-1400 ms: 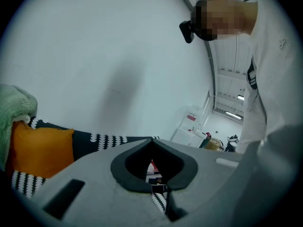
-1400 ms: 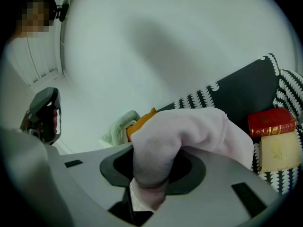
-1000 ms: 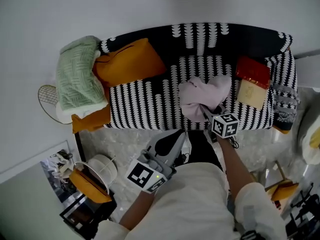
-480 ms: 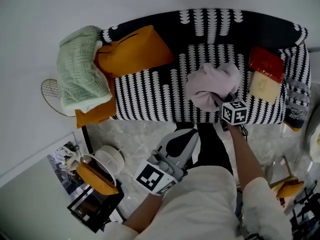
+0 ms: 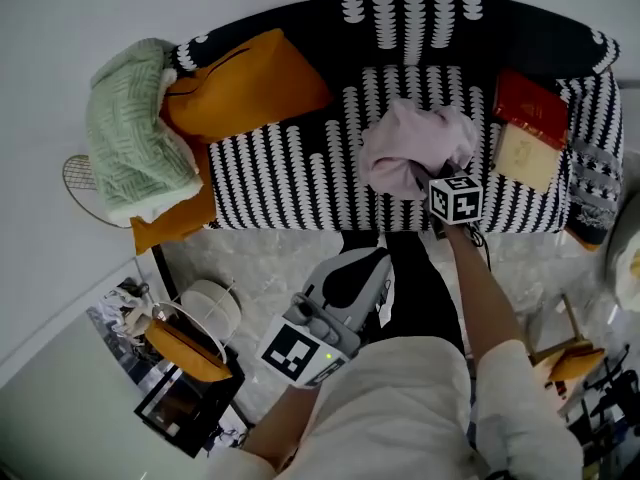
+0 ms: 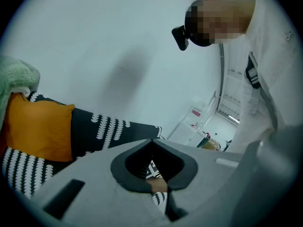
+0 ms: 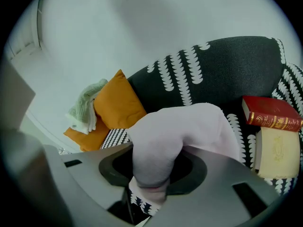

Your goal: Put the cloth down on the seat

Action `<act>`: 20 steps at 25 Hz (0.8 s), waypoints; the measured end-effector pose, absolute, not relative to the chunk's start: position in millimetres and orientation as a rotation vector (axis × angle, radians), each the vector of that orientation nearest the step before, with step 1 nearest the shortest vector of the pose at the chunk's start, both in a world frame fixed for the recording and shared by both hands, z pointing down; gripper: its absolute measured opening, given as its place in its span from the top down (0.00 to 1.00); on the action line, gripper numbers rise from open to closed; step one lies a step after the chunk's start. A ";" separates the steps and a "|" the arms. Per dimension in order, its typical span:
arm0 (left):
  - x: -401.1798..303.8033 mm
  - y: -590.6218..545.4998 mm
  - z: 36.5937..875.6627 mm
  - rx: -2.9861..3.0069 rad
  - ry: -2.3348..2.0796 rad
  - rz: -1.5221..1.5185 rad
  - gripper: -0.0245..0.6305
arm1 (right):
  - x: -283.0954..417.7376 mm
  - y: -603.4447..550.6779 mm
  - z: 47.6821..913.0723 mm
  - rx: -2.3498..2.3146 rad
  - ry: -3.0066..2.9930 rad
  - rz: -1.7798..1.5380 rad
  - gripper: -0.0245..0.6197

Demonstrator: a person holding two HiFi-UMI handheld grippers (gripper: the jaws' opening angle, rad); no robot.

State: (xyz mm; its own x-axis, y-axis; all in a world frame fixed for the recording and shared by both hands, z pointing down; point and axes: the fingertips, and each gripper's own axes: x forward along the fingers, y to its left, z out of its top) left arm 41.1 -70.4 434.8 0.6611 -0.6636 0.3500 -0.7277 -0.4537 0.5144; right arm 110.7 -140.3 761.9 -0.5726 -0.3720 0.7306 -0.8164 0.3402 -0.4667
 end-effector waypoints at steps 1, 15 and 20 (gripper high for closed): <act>41.3 -71.1 438.2 2.226 -1.071 0.130 0.94 | 110.6 -140.4 765.8 1.037 -2.098 1.158 0.72; 40.5 -58.6 477.5 2.161 -1.053 0.194 0.95 | 111.6 -127.2 824.1 0.984 -2.017 1.131 0.71; 42.5 -56.3 491.7 2.147 -1.034 0.220 0.94 | 117.2 -121.3 844.9 0.977 -1.960 1.147 0.70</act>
State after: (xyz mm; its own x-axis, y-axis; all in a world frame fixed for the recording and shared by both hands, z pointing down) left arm 42.5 -56.3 491.7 0.6620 -0.6091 0.4367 -0.7341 -0.4095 0.5417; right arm 117.2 -121.3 844.9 -0.5052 -0.2715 0.8192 -0.8471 0.3373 -0.4107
